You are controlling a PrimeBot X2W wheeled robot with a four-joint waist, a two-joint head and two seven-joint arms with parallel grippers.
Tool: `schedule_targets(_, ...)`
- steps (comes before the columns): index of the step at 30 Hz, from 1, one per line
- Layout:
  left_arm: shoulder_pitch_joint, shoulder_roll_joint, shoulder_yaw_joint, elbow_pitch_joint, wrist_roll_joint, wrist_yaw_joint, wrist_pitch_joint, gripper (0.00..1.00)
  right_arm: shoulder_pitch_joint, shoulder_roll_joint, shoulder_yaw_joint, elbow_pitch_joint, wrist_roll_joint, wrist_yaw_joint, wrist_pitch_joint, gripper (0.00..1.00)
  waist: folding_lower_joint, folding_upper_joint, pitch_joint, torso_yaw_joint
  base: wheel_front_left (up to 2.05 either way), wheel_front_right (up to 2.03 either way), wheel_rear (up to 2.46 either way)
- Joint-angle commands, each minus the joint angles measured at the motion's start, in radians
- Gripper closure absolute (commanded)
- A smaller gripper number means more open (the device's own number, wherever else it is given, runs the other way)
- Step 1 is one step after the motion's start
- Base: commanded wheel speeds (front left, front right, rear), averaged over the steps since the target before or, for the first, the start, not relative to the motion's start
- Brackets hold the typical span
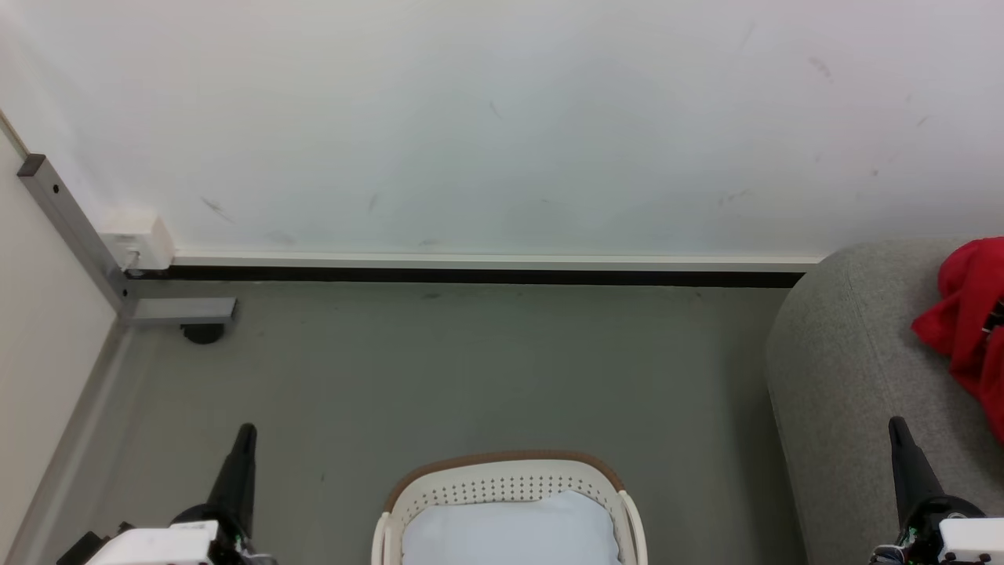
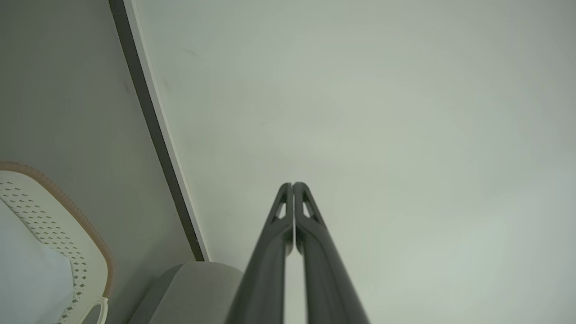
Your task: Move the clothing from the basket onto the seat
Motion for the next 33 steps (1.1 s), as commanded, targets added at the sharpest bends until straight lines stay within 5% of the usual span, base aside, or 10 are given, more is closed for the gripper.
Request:
schedule_targets(1,-0.011,0.002,0.004,-0.005,-0.026,-0.006,0.006,1.0,-0.011,-0.006,-0.007,0.002,0.026,-0.002,0.008,1.0,0.0,0.0,0.0,0.001,0.0,0.0,0.0)
schedule_targets(33,-0.012,0.001,0.005,-0.006,-0.063,-0.006,0.016,1.0,-0.014,0.002,-0.019,0.004,0.047,-0.002,0.025,1.0,0.0,0.0,0.0,0.003,0.0,0.0,0.0)
